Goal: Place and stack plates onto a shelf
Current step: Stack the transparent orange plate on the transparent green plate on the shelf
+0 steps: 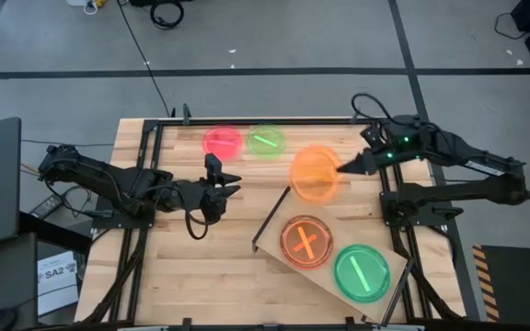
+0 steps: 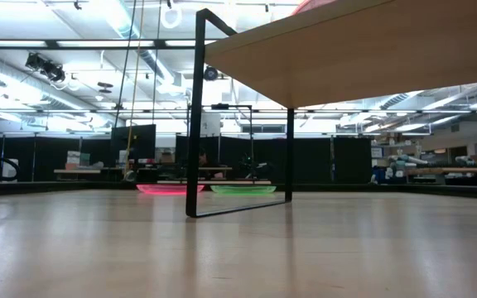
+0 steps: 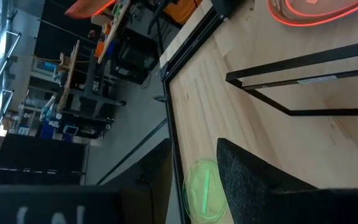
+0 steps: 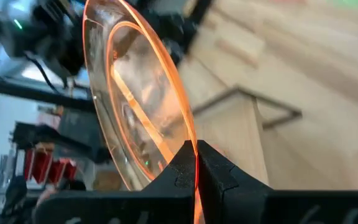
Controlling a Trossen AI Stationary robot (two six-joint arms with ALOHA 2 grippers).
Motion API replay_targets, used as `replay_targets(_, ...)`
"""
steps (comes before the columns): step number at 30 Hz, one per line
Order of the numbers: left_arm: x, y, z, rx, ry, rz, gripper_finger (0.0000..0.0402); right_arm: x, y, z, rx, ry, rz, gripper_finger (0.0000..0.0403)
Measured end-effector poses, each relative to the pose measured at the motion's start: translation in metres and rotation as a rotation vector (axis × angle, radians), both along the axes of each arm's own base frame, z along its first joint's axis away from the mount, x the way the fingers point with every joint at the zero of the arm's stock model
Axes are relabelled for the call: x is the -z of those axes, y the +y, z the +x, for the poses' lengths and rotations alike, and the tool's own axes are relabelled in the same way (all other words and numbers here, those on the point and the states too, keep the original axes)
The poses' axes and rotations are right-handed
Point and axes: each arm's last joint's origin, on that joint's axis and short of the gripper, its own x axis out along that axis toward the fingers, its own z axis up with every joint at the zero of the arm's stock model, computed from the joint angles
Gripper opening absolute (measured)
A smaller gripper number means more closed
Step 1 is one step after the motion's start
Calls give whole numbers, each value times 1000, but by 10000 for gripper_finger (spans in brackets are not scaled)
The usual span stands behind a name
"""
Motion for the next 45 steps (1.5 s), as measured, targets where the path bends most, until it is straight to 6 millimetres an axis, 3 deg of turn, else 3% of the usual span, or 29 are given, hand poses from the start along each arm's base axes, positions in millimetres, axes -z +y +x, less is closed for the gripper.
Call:
replay_targets(7, 0, 0, 0, 0, 0, -1, 133, 7, 19, -11, -103, 97, 66, 9)
replay_targets(23, 0, 0, 0, -1, -1, -1, 133, 19, 83, 3, -442, 271, 147, 9)
replay_targets(37, 0, 0, 0, -17, -19, -38, 133, 28, 128, -8, -476, 416, 207, 9)
replay_targets(45, 0, 0, 0, -18, -20, -41, 133, 42, 146, -14, -552, 565, 136, 10)
